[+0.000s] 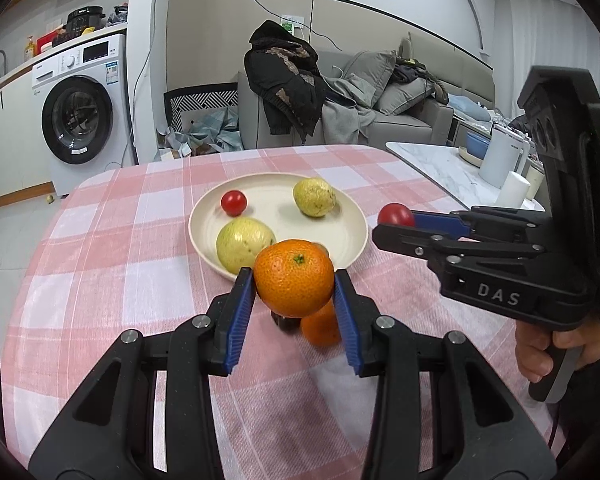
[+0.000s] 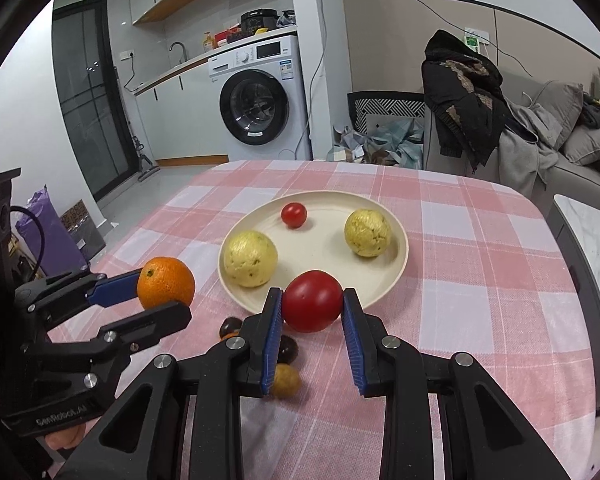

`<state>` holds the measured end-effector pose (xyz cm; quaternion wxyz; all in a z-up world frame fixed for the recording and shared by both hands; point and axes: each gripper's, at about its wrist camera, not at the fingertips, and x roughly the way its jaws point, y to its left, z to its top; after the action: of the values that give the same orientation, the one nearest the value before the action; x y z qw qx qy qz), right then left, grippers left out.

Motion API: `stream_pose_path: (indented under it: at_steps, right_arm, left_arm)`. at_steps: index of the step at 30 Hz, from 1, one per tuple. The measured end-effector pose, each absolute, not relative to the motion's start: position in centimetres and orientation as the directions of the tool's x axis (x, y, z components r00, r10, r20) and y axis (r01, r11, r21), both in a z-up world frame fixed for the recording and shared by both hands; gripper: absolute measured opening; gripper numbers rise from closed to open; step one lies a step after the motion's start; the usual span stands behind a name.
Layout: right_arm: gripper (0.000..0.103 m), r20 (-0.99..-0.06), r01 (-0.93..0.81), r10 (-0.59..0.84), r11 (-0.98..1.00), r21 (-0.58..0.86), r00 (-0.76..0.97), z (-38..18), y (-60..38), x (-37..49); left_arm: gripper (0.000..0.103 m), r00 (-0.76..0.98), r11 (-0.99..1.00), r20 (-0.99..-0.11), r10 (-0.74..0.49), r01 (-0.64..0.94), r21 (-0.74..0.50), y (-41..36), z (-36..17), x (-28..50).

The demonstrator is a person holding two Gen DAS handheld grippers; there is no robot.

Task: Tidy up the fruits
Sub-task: 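Carry the mandarin and tomato in both tools over the cream plate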

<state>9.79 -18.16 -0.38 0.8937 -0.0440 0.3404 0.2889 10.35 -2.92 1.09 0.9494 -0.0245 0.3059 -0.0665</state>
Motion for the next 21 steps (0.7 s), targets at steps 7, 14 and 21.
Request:
stream_pose_path:
  at_steps: [7, 14, 21]
  right_arm:
    - [0.03, -0.629, -0.511, 0.475, 0.848, 0.14, 0.616, 0.5, -17.9, 11.9]
    - [0.03, -0.637, -0.491, 0.47, 0.856, 0.161, 0.611, -0.1, -18.1, 13.5]
    - [0.03, -0.666, -0.481, 0.442, 0.865, 0.141, 0.601, -1.9, -17.9, 14.2]
  left_arm:
    - [0.037, 0.804, 0.991, -0.579, -0.132, 0.104, -0.082, -3.1, 1.7, 12.3]
    - [0.037, 0.793, 0.993, -0.598, -0.112, 0.076, -0.085, -2.5, 1.3, 14.6]
    - [0.037, 0.766, 0.996, -0.636, -0.089, 0.06, -0.066, -2.1, -0.6, 16.6]
